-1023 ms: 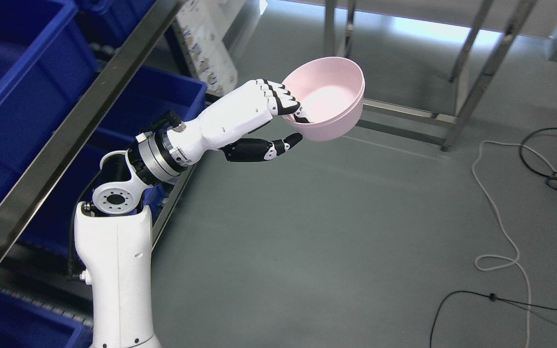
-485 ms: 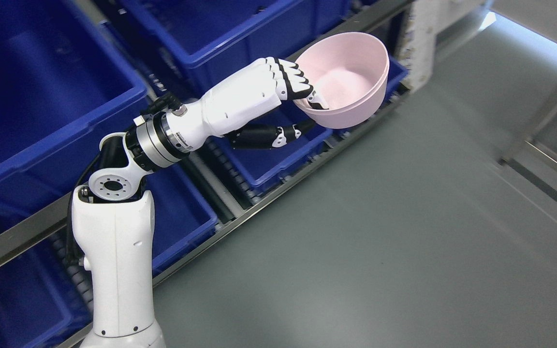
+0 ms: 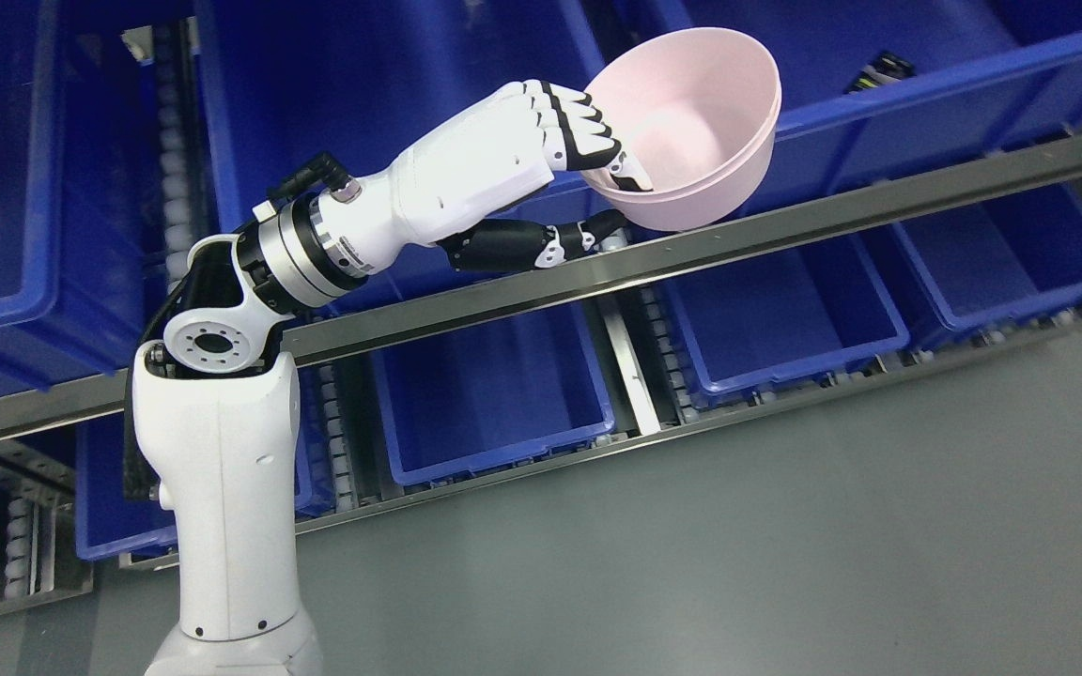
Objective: Stack pink IKEA bowls on left shelf middle
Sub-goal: 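Carry the stacked bowls while turning toward the blue bin shelf, then lower the bowls into the middle blue bin and release them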
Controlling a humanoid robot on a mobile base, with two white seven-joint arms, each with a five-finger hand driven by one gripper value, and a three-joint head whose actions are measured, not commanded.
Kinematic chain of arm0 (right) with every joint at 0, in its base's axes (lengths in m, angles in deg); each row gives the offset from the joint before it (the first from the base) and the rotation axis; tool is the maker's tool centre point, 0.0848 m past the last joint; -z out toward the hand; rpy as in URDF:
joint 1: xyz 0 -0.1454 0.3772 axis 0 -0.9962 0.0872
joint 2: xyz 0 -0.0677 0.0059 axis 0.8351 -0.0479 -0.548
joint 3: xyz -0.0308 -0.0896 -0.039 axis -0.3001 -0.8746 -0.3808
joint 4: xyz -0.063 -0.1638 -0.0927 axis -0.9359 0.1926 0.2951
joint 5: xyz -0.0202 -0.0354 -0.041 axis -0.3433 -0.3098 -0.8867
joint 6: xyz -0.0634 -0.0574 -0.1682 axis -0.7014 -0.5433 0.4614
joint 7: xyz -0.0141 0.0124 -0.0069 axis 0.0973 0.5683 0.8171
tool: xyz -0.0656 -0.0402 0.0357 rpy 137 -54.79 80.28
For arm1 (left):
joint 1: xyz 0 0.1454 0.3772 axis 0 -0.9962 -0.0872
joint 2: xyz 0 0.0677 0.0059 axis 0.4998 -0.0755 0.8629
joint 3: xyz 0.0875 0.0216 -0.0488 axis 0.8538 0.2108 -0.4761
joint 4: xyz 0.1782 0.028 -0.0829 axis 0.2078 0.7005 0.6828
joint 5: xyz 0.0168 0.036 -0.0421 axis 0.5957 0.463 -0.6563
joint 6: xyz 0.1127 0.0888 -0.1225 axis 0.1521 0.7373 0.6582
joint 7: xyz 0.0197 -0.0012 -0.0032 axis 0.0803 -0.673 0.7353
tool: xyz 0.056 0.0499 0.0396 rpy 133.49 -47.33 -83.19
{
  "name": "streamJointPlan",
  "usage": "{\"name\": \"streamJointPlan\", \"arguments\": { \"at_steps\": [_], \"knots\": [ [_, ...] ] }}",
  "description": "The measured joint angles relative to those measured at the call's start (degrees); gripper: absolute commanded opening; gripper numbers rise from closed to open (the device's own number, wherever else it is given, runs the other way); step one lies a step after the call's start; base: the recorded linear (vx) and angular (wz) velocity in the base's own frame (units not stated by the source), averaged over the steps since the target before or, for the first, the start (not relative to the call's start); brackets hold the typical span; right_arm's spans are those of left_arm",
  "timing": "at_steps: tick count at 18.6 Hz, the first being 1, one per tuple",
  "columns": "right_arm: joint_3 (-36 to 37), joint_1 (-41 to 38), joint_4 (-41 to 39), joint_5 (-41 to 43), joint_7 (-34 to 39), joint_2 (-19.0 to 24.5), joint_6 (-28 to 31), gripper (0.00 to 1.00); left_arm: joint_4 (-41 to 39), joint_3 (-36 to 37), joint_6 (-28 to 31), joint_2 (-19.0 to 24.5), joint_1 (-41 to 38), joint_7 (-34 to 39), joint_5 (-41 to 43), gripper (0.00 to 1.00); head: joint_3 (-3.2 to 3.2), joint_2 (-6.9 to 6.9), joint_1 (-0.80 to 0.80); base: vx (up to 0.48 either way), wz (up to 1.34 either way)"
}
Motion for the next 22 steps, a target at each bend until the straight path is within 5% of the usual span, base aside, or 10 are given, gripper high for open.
{"name": "streamJointPlan", "arguments": {
  "at_steps": [14,22],
  "knots": [
    [0.0,0.0,0.0,0.0,0.2,0.0,0.0,1.00,-0.1,-1.3,3.0,0.0,1.7,0.1,0.4,0.03,0.00,-0.01,0.00,0.165,0.28],
    [0.0,0.0,0.0,0.0,0.2,0.0,0.0,1.00,7.0,-3.1,3.1,0.0,2.4,-0.3,7.8,0.05,0.00,0.00,0.00,0.056,0.00]
  ]
}}
